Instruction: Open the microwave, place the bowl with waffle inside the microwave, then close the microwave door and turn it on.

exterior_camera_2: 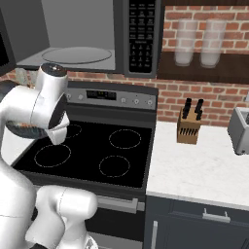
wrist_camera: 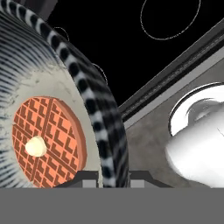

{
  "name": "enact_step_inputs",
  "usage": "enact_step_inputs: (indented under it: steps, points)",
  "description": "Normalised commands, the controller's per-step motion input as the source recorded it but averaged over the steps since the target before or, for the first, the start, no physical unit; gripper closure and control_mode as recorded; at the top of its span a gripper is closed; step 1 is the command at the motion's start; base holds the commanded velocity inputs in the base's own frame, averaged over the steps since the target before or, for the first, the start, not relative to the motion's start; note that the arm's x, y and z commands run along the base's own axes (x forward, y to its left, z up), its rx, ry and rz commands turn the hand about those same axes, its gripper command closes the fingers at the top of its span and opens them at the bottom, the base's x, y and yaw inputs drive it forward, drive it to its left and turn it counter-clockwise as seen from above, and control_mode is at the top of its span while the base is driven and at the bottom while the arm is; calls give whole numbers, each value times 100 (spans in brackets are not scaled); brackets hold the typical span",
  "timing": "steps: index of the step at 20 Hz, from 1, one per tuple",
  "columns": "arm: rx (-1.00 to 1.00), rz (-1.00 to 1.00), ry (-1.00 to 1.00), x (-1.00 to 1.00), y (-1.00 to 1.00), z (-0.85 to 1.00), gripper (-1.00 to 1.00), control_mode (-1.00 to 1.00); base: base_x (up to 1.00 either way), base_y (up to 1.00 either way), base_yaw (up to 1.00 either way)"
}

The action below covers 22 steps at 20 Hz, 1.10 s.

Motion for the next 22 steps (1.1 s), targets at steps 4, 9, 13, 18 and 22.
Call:
enact_step_inputs:
  steps: [4, 9, 13, 18, 22]
  points:
    - [0, -14, -5, -37, -47, 82, 100, -100, 0, 0, 0]
    - [0, -2, -4, -36, -5, 89, 100, -100, 0, 0, 0]
    - [0, -1, -5, -21, 0, 88, 100, -100, 0, 0, 0]
    - [0, -7, -13, 14, 0, 45, 100, -100, 0, 0, 0]
    - [-1, -9, -15, 53, 5, 12, 100, -100, 0, 0, 0]
